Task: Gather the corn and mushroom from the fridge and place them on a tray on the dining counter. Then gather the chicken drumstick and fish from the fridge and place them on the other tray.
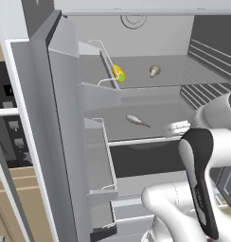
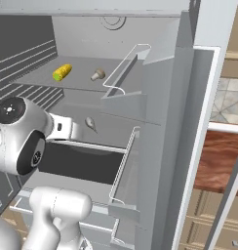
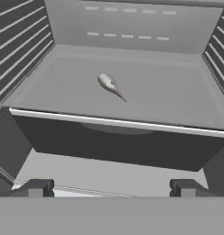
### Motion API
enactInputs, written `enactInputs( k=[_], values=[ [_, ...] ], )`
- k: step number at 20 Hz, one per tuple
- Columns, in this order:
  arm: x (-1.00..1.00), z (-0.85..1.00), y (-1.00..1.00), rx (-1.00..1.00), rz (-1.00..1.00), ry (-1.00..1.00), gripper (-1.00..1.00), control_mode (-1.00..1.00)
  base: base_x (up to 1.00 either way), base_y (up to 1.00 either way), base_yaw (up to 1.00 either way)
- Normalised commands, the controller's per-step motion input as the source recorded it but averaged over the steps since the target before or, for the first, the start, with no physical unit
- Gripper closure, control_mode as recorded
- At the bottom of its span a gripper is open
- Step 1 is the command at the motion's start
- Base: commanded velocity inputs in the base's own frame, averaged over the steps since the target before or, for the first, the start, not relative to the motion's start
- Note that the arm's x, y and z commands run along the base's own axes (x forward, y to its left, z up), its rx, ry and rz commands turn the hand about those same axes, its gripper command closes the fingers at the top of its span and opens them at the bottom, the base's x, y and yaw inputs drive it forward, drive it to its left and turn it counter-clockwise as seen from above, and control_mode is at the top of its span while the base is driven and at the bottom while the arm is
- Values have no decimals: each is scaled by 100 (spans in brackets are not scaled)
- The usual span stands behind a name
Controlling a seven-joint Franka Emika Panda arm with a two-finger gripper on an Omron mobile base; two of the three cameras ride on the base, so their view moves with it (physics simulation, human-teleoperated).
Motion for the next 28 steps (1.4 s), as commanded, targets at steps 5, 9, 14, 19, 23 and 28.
enactInputs(
  k=[5,9,14,19,23,28],
  values=[
    [49,-13,22,0,-1,-4,-100,-100,0,0,0],
    [49,-18,9,0,-2,0,-100,-100,0,0,0],
    [50,-32,0,0,0,-3,-100,-100,0,0,0],
    [35,-39,0,0,0,-7,-100,-100,0,0,0],
    [33,-6,0,4,0,0,-100,-100,0,0,0],
    [49,0,0,6,0,2,-100,-100,0,0,0]
  ],
)
